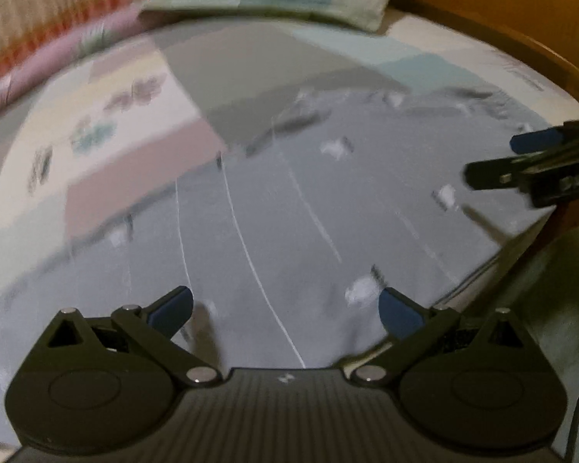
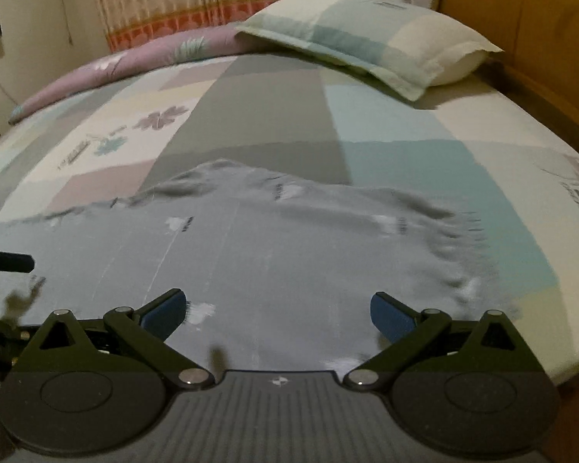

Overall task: Fold clothes
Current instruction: 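Smooth the grey top toward its hem with both open grippers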

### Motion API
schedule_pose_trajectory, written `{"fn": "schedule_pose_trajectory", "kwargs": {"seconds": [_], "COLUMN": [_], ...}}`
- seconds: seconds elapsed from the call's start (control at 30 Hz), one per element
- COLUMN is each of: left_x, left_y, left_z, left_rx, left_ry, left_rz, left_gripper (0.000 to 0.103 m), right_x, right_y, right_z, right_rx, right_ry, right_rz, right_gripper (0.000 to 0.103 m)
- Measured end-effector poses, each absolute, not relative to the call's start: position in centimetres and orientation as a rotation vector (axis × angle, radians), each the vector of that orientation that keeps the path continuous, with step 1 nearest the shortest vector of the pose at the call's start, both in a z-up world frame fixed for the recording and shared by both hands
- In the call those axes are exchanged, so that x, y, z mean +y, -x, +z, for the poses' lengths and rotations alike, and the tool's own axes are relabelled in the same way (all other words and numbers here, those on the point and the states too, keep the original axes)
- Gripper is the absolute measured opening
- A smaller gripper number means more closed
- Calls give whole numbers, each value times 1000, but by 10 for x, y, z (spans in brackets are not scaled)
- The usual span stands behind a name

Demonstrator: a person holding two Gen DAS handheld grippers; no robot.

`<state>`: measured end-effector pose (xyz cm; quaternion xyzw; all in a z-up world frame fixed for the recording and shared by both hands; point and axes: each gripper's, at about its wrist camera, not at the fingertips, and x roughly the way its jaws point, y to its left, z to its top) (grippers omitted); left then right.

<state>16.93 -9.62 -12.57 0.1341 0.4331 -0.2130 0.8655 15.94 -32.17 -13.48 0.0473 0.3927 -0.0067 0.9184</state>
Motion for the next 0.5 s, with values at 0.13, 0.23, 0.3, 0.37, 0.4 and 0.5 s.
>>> {"fn": "schedule_pose_trajectory", "kwargs": {"seconds": [0.13,0.23,0.3,0.37,0.4,0.5], "left_x": [-90,-78,-56,-28,-14,34], "left_y": [-162,-154,-157,-165,-169,-181], "left_z": [-127,-112,-97,-80,-71,-54], "left_rx": [922,916,901,897,894,873], "left_ry": [-238,-244,-242,-219,-207,-189], "left_rz": [-436,-470,-452,-431,-418,-349], "left_gripper": [102,102,102,102,102,102], "right_x": [-305,-299,-301,-302,-301,-297], "right_y": [-161,-161,-160,-159,-157,-151], "right_z": [-145,-149,-147,-144,-142,-134], "right_rx": [842,865,877,886,884,876], "right_ry": [-77,-79,-109,-139,-157,-212], "right_rz": [-37,-50,-54,-65,-60,-39], "right_gripper": [103,103,103,103,103,103]}}
